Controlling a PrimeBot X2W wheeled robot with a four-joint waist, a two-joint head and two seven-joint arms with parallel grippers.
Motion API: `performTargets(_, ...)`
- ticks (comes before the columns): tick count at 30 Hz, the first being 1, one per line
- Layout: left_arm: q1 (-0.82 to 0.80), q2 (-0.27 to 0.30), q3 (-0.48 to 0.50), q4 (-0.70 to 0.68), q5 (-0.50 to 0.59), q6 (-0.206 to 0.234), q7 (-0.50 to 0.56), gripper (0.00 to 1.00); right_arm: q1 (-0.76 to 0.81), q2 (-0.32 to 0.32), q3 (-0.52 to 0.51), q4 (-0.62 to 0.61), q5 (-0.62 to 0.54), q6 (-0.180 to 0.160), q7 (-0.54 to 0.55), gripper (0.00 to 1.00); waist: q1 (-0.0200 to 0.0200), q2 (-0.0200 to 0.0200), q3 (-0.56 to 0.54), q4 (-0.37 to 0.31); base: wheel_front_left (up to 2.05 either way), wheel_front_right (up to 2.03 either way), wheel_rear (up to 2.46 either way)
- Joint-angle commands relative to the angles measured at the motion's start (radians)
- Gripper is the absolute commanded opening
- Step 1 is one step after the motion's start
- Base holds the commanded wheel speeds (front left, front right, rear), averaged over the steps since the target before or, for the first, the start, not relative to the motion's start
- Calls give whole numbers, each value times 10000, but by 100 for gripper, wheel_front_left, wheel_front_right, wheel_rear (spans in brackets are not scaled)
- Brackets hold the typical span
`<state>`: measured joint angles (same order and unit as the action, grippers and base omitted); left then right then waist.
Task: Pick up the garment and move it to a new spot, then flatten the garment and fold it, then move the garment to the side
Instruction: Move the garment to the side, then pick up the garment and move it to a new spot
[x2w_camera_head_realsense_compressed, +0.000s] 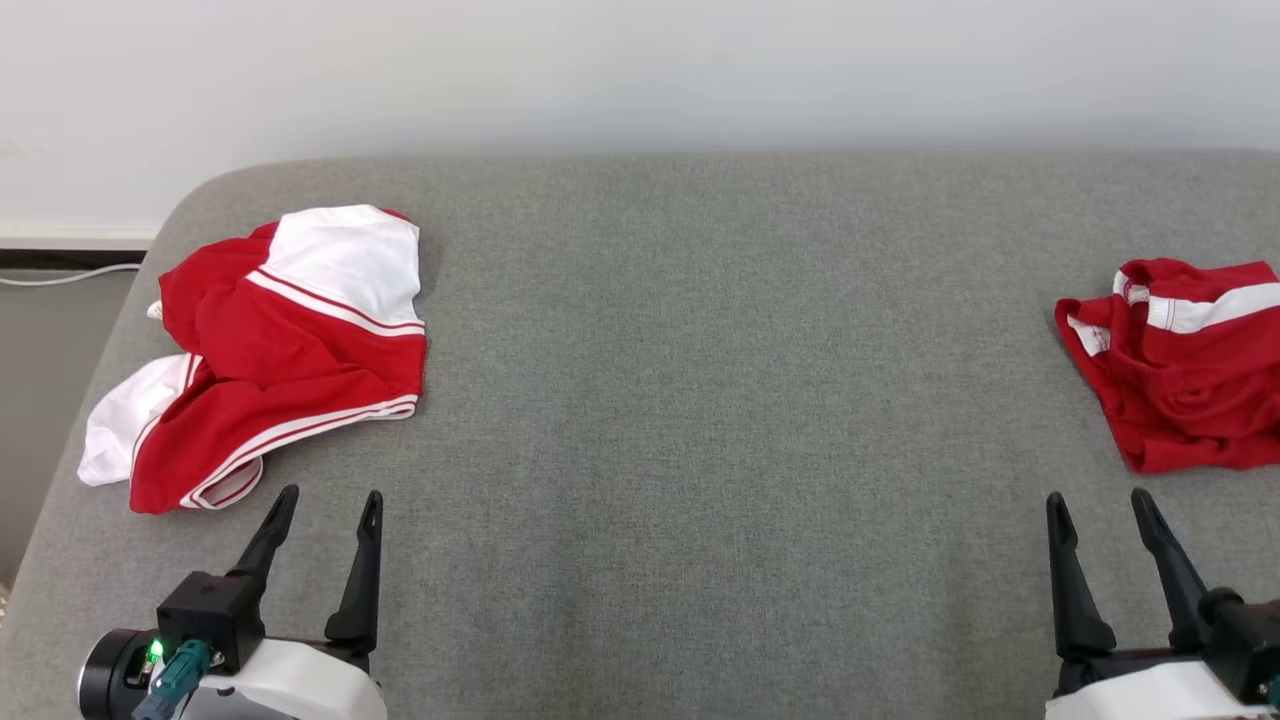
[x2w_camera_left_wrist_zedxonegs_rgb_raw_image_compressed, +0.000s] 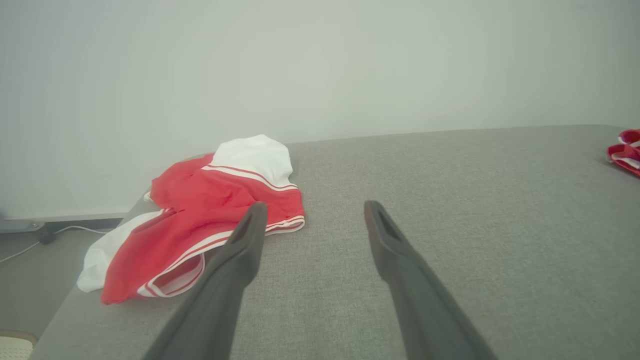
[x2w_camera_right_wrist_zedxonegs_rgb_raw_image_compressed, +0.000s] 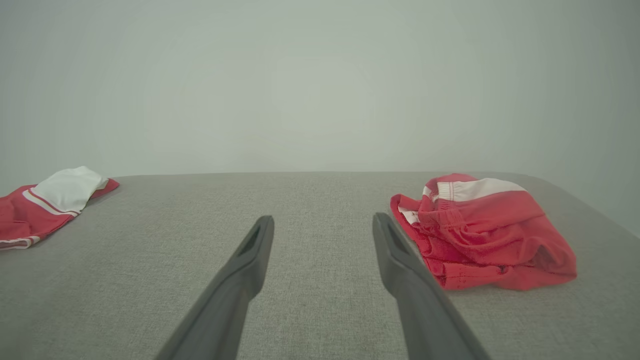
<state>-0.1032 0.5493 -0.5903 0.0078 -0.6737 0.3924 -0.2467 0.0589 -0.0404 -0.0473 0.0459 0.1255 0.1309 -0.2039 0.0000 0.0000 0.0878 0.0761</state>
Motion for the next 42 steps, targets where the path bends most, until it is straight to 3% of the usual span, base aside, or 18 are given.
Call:
performTargets(1,-157,263,379,-136,-132,-50,-27,100,112,-103,304,-323,196,-2,-158,100,0,0,-266,76,0,0,0)
performTargets(17,302,348,137,-159,-161,83,127,100,1055,-100,298,-572,434,-2,-185,100,0,0,-869,236,0,0,0)
performTargets(33,217,446,120,-273,-134,180,198,100,1006,-99,290,-604,488,-2,-203,100,0,0,-736,428,0,0,0)
performTargets(42,88,405,187,-243,-146,195,152,100,825,-99,538,-667,428,-2,-110,100,0,0,-596,1135,0,0,0)
